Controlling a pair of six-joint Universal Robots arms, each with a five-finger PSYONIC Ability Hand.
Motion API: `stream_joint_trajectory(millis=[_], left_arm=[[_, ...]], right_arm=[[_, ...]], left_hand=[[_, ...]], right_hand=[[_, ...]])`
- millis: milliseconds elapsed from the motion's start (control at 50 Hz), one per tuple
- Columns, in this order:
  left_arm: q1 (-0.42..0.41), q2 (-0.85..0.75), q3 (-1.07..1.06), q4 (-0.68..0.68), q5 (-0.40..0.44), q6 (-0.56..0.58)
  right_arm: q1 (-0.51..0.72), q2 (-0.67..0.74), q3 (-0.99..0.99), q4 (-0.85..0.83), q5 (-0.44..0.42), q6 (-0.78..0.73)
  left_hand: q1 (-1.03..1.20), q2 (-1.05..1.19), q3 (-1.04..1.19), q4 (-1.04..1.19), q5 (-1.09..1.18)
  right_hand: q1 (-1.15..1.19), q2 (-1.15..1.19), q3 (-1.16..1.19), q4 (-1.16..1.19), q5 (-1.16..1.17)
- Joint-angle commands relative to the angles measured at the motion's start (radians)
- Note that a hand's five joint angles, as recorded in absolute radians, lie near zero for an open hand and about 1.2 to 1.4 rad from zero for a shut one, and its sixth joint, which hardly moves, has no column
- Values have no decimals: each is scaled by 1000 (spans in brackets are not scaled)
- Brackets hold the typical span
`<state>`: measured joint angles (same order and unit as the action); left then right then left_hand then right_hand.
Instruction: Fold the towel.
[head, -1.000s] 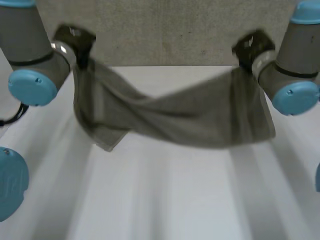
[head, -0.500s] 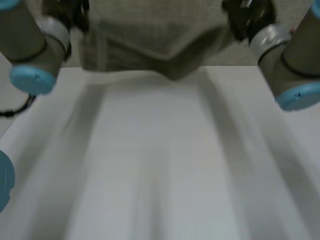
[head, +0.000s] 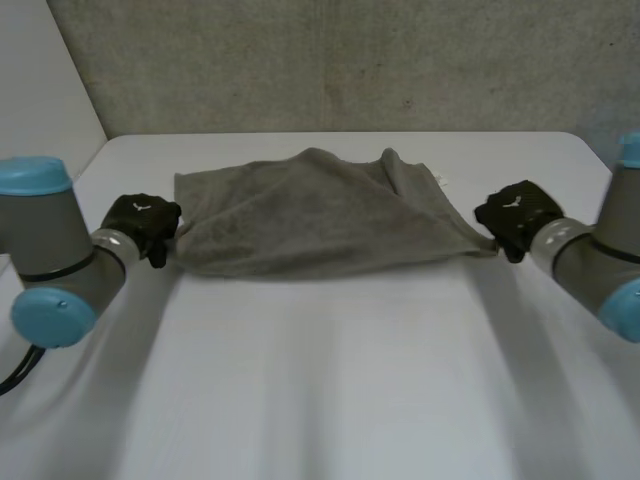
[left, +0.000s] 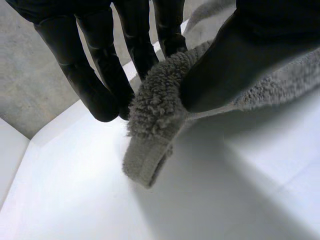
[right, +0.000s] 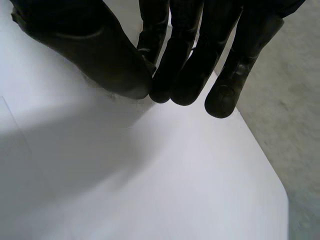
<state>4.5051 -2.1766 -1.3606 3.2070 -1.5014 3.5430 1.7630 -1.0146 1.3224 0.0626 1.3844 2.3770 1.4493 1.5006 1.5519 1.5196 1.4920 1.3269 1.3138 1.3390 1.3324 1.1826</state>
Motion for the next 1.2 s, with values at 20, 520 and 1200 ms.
stream_joint_trajectory(millis=[20,520,1200], left_arm=[[9,147,-144,-4,49,-6],[2,475,-413,-21,44,105],[34,322,-580,178,55,321]], right_arm=[[-39,-147,135,2,-18,7],[-174,-544,351,140,-153,85],[-283,-404,448,59,-249,39]], left_hand=[[-53,-104,-156,-123,-270],[-53,-104,-156,-123,-270],[-1013,-1064,-1115,-1083,-1230]], right_hand=[[69,82,57,64,39],[69,82,57,64,39],[69,82,57,64,39]])
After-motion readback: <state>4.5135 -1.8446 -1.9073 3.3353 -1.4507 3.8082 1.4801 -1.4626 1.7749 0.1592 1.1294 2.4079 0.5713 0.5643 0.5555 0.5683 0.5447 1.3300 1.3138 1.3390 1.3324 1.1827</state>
